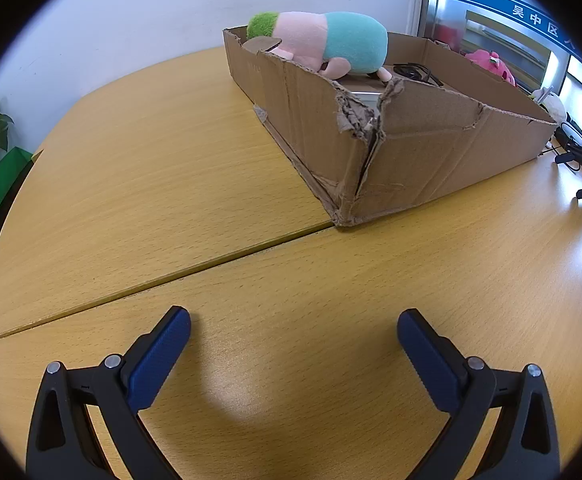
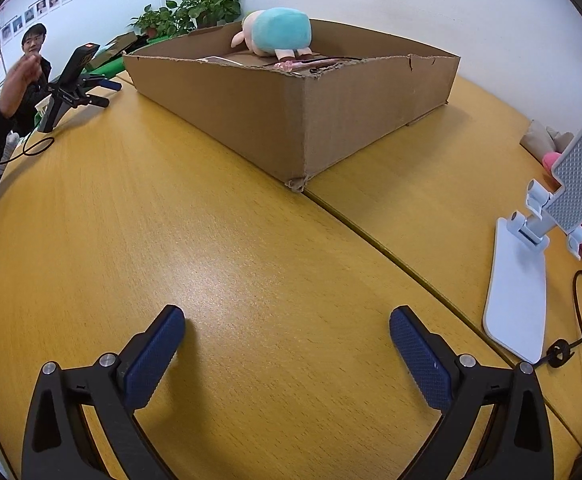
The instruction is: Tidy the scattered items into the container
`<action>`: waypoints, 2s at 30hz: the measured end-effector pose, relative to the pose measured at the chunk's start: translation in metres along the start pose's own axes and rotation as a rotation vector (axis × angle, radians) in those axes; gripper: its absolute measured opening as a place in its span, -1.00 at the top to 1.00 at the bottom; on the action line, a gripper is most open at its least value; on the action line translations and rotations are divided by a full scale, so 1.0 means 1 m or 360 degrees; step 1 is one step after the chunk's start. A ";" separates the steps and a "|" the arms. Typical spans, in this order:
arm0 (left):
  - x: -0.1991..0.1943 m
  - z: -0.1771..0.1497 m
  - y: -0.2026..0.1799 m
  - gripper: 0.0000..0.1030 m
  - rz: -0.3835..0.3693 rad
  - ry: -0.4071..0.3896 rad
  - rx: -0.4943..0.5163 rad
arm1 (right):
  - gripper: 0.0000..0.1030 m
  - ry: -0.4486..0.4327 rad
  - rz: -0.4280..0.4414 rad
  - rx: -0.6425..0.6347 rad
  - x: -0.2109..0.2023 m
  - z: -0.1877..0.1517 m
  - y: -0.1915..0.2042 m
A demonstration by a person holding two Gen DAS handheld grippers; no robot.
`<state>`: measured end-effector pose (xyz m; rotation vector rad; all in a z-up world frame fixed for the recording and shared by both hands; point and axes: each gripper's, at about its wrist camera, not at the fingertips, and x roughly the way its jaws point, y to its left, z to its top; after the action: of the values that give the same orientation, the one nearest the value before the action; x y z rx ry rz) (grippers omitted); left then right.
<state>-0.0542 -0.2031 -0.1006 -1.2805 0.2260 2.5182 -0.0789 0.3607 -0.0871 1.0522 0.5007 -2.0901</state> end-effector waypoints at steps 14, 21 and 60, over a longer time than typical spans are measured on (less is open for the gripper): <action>0.000 0.001 0.000 -1.00 -0.0002 0.0002 0.0000 | -1.00 -0.0005 -0.0006 -0.0001 0.002 -0.001 -0.001; 0.000 0.001 0.000 -1.00 -0.0003 0.0003 0.0000 | -1.00 -0.0006 -0.0008 0.0000 0.002 -0.001 -0.001; 0.000 -0.001 -0.001 -1.00 -0.0005 0.0004 -0.0001 | -1.00 -0.0009 -0.0016 0.0004 0.004 0.000 -0.001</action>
<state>-0.0531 -0.2029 -0.1011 -1.2838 0.2235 2.5143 -0.0811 0.3591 -0.0906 1.0468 0.5017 -2.1024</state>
